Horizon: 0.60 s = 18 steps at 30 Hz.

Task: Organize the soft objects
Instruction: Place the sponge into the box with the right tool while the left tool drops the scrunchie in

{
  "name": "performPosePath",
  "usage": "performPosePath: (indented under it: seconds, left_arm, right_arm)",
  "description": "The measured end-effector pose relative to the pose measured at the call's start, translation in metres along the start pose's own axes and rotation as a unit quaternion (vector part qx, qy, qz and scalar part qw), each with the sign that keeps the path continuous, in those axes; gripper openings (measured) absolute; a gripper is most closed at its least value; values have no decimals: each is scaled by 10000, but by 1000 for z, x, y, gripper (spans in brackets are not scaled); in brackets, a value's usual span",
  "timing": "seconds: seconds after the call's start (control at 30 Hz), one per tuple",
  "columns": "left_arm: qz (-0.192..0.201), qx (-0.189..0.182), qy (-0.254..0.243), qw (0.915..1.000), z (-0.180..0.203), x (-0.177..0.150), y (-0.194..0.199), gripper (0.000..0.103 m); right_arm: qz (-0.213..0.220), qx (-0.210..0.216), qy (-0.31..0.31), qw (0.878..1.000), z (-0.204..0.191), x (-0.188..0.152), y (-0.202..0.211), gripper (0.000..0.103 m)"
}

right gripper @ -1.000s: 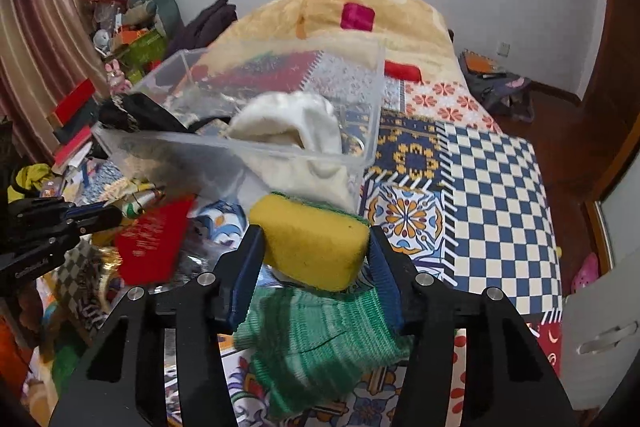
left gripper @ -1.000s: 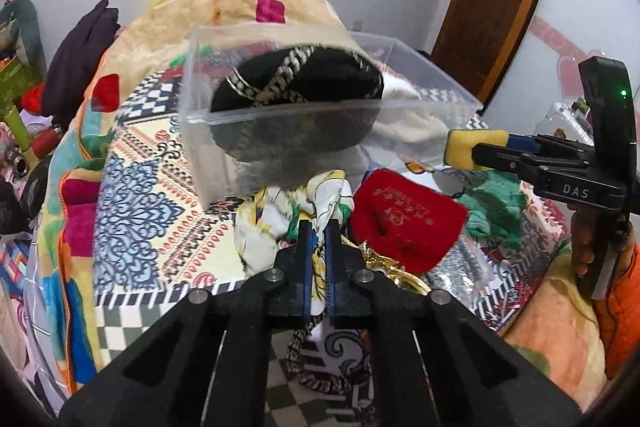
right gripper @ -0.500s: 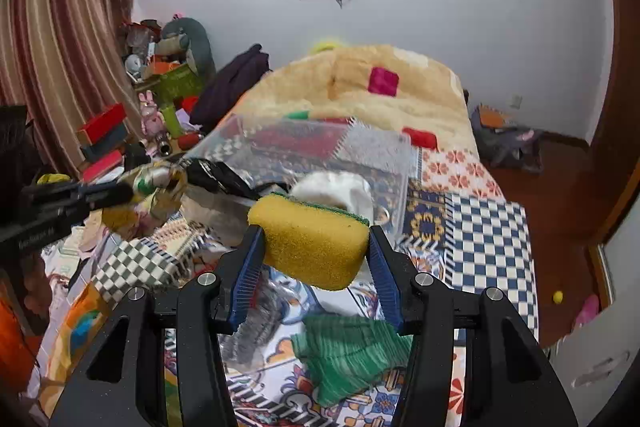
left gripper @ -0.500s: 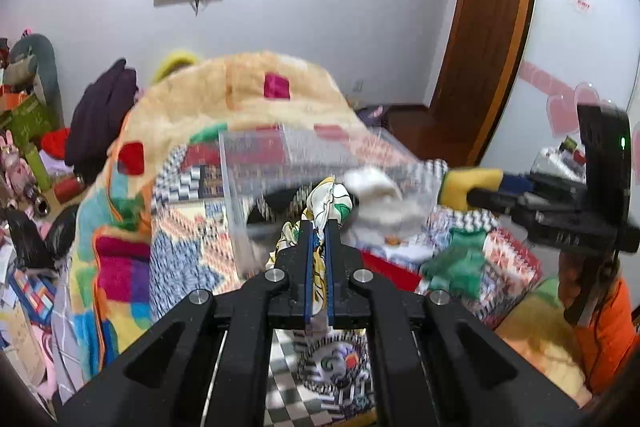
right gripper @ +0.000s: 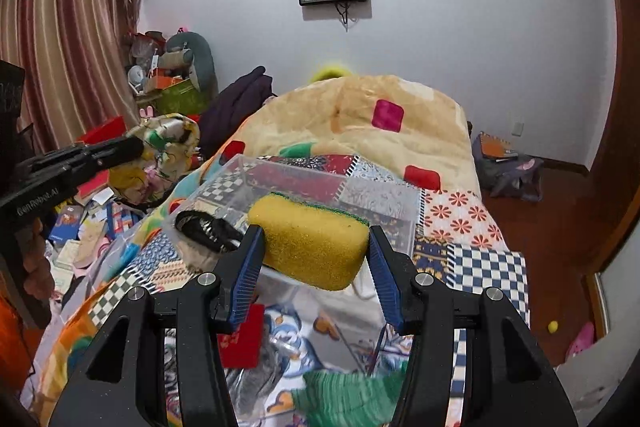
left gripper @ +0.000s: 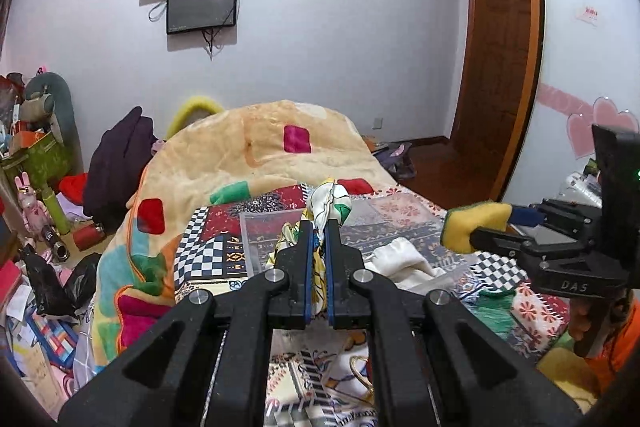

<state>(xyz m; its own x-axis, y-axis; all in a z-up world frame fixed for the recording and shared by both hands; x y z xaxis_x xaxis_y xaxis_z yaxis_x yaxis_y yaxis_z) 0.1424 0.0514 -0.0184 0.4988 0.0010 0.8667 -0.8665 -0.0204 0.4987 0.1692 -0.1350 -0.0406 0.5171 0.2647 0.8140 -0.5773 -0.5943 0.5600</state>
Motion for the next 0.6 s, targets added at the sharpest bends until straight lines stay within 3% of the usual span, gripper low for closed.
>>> performPosePath:
  seconds: [0.37,0.53,0.6]
  left_arm:
    - [-760,-94,-133,9970,4,-23,-74,4]
    - [-947,-129,-261,9951,10,-31,-82,4]
    - [-969,-137,-293,9948,12,-32,-81,9]
  right_arm:
    - [-592,30,-167,9981,15,-10,-58,49]
    - [-832,7,-147,9964,15,-17,-71,51]
    - [-869,-27,-137,9961,15,-18,-71,56]
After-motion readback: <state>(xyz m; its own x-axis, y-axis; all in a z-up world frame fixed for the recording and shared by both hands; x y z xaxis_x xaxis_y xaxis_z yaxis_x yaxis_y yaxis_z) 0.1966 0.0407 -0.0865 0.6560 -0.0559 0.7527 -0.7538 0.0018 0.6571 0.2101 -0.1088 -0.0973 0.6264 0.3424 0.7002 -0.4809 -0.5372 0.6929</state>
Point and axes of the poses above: each gripper's, at about its wrist camera, not at the fingertips, and y roughly against the way its jaws point, z to its right, x to its top, the point moved 1 cm from there along -y, roughly the way its jaws point, and after that the axes turned 5 degrees about x, right-handed, at the moved point
